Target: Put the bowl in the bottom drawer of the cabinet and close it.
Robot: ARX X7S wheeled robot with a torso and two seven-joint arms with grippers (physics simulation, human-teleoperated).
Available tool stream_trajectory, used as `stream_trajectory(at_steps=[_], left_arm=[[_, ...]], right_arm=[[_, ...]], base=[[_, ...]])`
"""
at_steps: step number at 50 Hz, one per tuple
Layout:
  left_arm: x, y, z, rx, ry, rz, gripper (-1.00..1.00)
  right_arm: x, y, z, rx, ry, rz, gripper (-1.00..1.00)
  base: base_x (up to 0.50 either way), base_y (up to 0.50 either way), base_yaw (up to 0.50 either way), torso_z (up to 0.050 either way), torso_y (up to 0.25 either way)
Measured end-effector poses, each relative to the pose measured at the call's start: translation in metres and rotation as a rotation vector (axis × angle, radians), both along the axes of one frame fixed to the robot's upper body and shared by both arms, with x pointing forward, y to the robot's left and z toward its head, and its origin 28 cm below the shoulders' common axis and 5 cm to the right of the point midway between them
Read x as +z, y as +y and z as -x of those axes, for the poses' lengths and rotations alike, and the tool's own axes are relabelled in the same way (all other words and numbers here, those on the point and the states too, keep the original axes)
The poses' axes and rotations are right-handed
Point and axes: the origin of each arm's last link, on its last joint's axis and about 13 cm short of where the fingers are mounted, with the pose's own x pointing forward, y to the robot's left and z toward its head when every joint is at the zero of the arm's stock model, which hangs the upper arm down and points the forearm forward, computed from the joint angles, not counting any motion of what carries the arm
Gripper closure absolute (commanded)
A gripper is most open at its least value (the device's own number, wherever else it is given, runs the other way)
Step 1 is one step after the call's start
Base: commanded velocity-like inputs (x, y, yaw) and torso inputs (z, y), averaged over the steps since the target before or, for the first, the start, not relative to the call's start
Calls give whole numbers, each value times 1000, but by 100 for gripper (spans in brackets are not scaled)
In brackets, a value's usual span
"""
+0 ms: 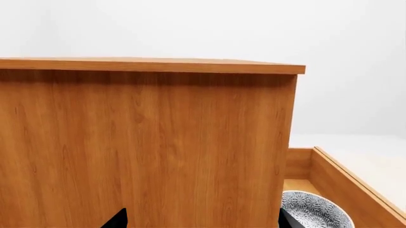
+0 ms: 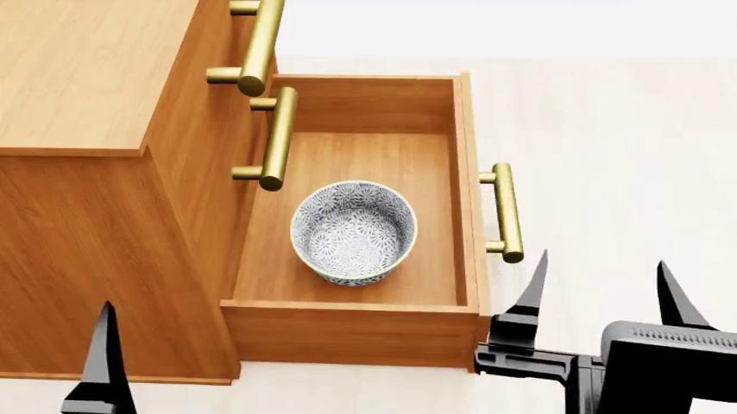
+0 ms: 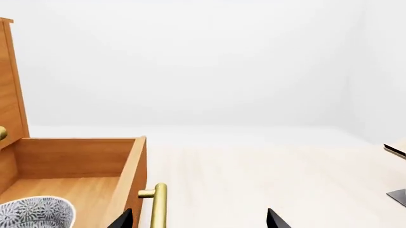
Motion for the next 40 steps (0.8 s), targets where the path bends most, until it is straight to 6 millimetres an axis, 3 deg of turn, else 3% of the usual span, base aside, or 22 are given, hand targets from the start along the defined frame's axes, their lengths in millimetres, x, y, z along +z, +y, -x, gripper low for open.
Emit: stream_trajectory(at_steps=[40], left_arm=[[1,-1,1,-3,0,0,-100]], right_arm=[[-33,2,-16,-2,93,-15,-100]], base=[[0,0,0,0,0]])
